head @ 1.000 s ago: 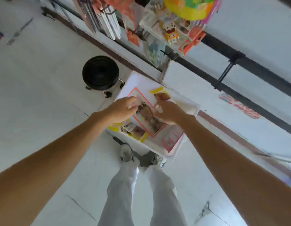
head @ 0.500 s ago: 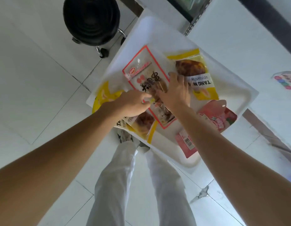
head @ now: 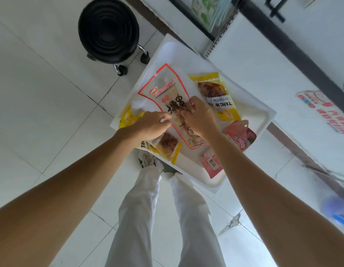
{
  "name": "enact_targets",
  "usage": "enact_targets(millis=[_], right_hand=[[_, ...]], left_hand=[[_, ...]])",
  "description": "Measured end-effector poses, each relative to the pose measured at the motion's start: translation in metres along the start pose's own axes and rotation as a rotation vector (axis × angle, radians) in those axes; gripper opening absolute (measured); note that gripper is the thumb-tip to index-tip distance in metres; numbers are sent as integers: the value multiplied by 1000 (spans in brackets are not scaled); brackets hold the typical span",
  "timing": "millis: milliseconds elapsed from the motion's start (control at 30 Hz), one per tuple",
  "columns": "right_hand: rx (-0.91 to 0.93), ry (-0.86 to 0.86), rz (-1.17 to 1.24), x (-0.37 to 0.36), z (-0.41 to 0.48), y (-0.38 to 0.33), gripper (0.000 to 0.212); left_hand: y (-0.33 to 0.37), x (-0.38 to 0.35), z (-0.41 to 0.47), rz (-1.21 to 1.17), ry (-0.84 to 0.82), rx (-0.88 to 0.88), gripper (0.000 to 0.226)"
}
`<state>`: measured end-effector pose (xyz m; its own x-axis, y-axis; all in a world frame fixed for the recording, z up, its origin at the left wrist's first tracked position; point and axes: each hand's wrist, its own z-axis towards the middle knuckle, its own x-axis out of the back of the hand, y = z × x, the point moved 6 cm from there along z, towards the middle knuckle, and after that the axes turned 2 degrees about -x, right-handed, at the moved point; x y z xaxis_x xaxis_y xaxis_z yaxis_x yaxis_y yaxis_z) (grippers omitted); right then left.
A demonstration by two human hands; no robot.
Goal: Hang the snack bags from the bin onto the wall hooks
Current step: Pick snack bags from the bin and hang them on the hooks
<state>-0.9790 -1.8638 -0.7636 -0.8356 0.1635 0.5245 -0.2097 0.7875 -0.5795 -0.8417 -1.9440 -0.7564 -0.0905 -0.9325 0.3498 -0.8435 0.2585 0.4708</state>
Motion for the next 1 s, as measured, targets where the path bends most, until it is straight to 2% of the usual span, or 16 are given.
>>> enact_targets(millis=[400,500,533,633,700,767,833,867,967,1000], right_hand=[[146,155,149,116,-95,-64,9],[204,173,220,151,-126,-88,20],[226,181,245,163,-137,-98,24],[293,199,340,194,-169,-128,8],[335,215,398,211,-188,-149,17],[388,213,451,227,-206,-172,23],[431,215,478,240,-222,-191,25],[443,228,479,246,-230,-198,27],[475,248,468,258,-254,-214,33],[484,259,454,262,-263,-219,31]], left_hand=[[66,55,-99,12,137,-68,40],[83,69,-130,78,184,-91,40],[90,73,-141,85,201,-105,42],[114,91,-178,-71,273,-172,61],[133,108,-205,-239,332,-242,77],[153,127,-234,-311,390,-337,92],[170,149,-263,-359,462,-416,96],[180,160,-278,-378,498,-455,88],[208,191,-320,-481,588,-607,37],[218,200,-334,-515,604,-666,26]])
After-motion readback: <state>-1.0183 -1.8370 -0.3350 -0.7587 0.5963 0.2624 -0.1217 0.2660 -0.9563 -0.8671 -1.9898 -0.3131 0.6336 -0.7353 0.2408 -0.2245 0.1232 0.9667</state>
